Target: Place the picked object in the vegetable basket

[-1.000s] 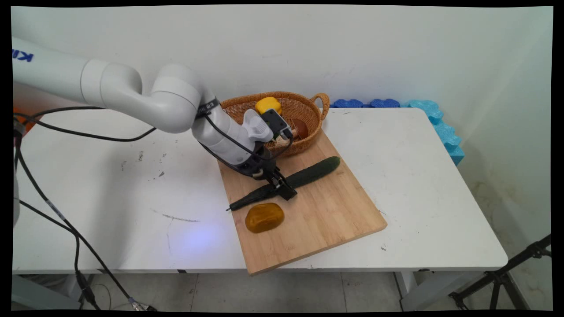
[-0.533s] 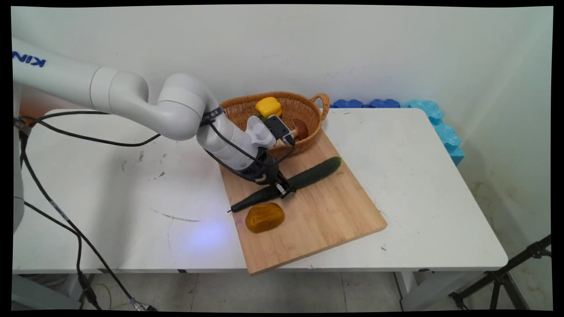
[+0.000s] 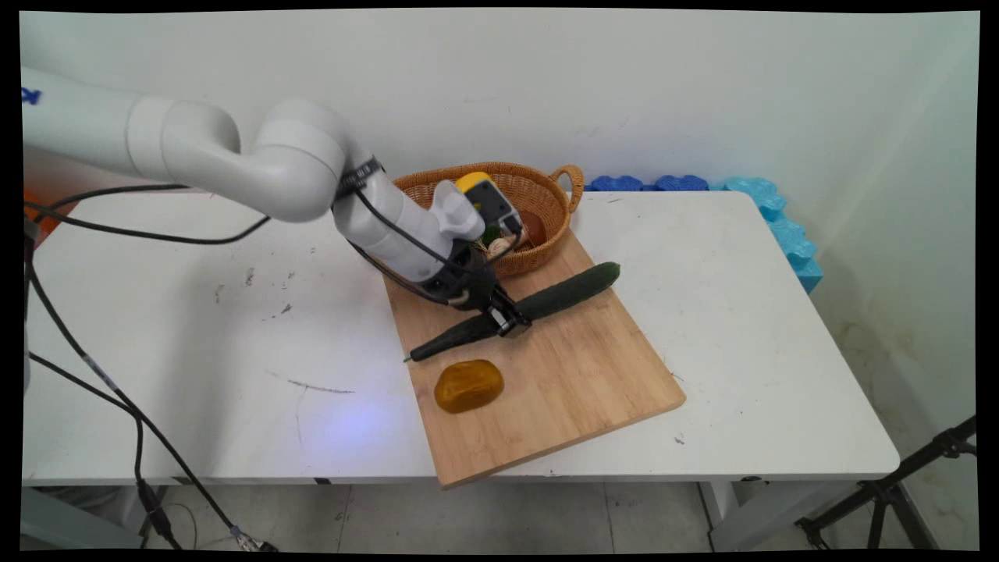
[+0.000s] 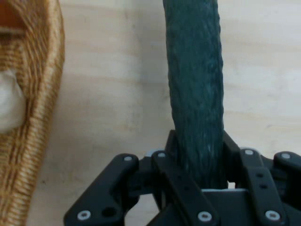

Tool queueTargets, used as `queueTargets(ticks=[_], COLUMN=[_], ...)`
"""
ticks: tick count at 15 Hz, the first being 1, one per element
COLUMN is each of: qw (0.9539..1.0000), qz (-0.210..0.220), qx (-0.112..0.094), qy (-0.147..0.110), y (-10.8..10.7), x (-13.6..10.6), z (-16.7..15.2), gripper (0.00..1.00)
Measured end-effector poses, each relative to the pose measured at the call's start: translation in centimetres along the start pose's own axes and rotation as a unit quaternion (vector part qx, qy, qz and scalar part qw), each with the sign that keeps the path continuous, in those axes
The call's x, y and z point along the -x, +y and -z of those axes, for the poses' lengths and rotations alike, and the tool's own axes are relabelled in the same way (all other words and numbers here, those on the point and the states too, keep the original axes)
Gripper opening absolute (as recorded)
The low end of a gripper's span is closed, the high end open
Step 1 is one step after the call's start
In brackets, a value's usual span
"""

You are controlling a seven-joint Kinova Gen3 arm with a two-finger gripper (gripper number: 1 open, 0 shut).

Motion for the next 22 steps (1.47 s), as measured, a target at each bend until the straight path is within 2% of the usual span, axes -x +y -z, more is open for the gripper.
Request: queueTargets(ticks=[4,6,9,13,18,22], qw=[0.9998,0.9998,0.9999,0.9988,0.9939,0.9902], qz=[-0.007,-0.009,-0.002,0.026,0.062,0.084], qx=[0.010,0.008,-0.008,-0.042,-0.088,-0.106], qy=[0.014,0.014,0.010,-0.002,-0.024,-0.036], y=[0.1,-0.4,-2.2,-5.4,-9.2,-10.8], x=[-1.8,-2.6,-3.7,-4.6,-5.0,-5.4], z=[3.9,6.3,9.5,12.6,12.9,10.9], gripper=[0.00,0.00,0.00,0.00,0.00,0.00])
